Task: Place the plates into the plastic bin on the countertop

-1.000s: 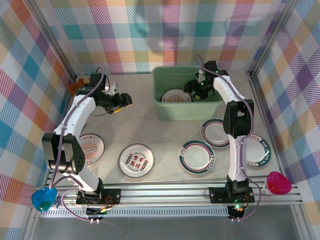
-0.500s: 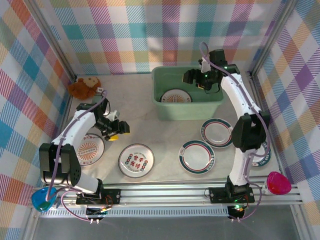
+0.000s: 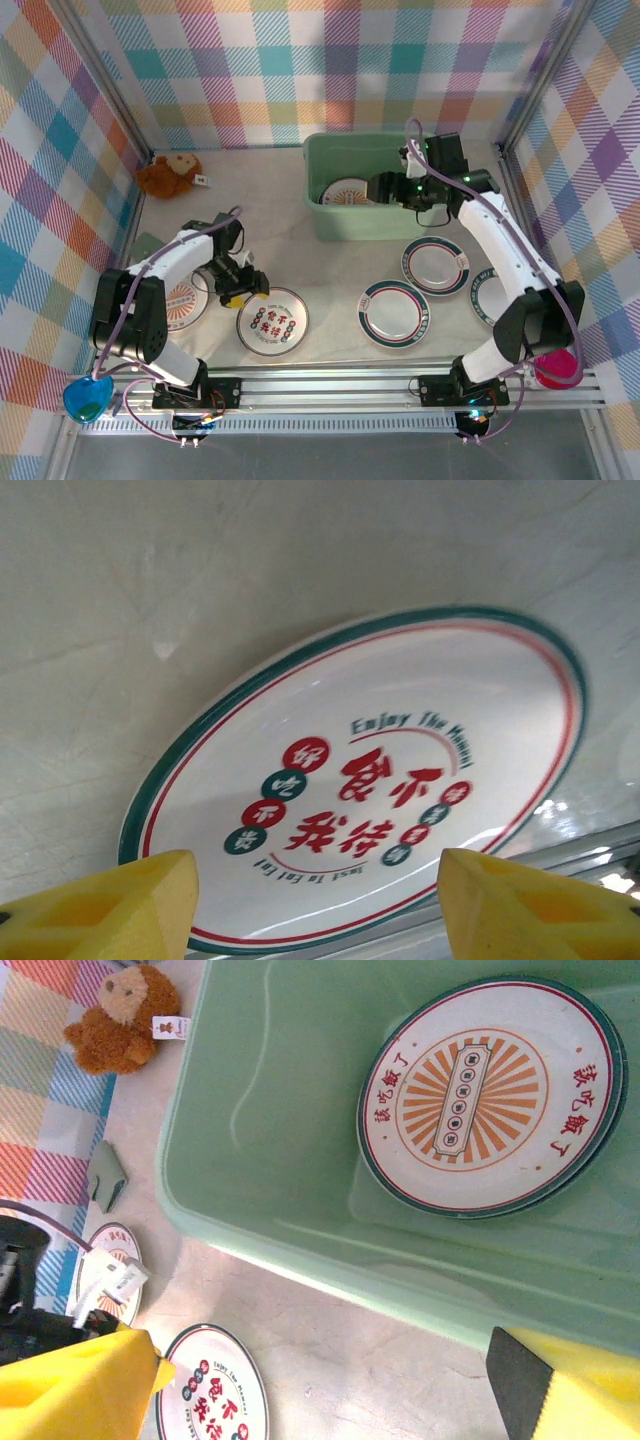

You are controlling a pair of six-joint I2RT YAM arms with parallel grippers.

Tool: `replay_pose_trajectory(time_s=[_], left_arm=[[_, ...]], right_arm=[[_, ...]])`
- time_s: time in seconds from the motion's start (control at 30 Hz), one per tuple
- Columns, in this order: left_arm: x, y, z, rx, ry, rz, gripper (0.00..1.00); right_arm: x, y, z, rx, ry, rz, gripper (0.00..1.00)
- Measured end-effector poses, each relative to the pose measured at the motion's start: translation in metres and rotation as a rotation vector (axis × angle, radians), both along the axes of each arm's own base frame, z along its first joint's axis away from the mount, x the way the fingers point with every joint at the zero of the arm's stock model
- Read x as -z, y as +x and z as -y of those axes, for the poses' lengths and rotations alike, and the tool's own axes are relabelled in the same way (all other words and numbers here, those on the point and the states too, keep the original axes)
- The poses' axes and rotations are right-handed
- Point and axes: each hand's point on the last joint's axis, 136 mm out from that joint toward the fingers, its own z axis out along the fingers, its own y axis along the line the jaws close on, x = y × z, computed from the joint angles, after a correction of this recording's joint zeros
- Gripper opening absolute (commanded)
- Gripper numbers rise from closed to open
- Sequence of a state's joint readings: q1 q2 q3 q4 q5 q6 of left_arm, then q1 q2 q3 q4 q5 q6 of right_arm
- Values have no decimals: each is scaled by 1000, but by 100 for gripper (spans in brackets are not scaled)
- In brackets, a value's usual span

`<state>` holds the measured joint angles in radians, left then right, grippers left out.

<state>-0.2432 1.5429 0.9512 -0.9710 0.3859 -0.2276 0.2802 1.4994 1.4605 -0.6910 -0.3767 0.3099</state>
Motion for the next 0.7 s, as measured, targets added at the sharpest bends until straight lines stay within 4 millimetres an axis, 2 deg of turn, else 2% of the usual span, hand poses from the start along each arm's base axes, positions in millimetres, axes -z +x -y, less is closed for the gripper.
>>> replay_pose_trajectory(time_s=[0.13, 0.23, 0.57, 0.7], left_arm=[[15, -8, -6, 2, 51, -8, 65], [18, -7, -7, 14, 87, 15, 67], [15, 5, -12, 62, 190, 114, 68], [7, 9, -16, 61, 211, 165, 69]], right_arm=[[5, -8, 1, -13, -2, 4, 86], [11, -10, 1, -23, -4, -5, 87], [22, -18, -6, -77, 25, -17, 87], [26, -19, -8, -87, 36, -20, 87]])
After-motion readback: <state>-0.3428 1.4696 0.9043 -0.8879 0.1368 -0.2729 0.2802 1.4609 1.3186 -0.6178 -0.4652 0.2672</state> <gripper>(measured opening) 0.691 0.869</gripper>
